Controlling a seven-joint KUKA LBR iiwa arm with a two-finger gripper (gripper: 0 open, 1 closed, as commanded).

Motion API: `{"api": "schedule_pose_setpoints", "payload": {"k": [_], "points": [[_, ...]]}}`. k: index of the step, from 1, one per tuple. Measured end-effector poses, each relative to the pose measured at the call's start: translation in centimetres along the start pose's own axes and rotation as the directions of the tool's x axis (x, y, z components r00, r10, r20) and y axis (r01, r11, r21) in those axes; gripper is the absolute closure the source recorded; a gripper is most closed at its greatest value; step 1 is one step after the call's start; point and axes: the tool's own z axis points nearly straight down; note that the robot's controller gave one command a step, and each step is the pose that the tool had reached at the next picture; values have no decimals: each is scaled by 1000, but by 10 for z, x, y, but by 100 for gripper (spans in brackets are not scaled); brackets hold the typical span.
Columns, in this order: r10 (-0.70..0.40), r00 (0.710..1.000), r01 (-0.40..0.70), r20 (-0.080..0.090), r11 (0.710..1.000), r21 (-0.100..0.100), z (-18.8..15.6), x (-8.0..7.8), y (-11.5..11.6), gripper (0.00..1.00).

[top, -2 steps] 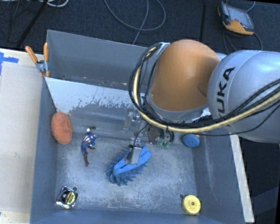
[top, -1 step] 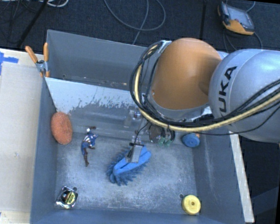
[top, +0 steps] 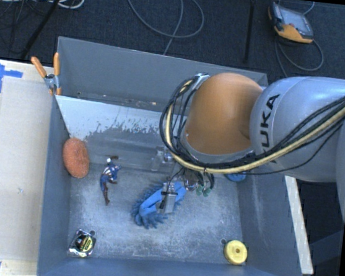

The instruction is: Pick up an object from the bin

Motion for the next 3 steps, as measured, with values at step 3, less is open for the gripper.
{"api": "schedule_pose_setpoints", "payload": {"k": [3], "points": [[-424,906,424,0,906,0,100,-10,-33,0]]}}
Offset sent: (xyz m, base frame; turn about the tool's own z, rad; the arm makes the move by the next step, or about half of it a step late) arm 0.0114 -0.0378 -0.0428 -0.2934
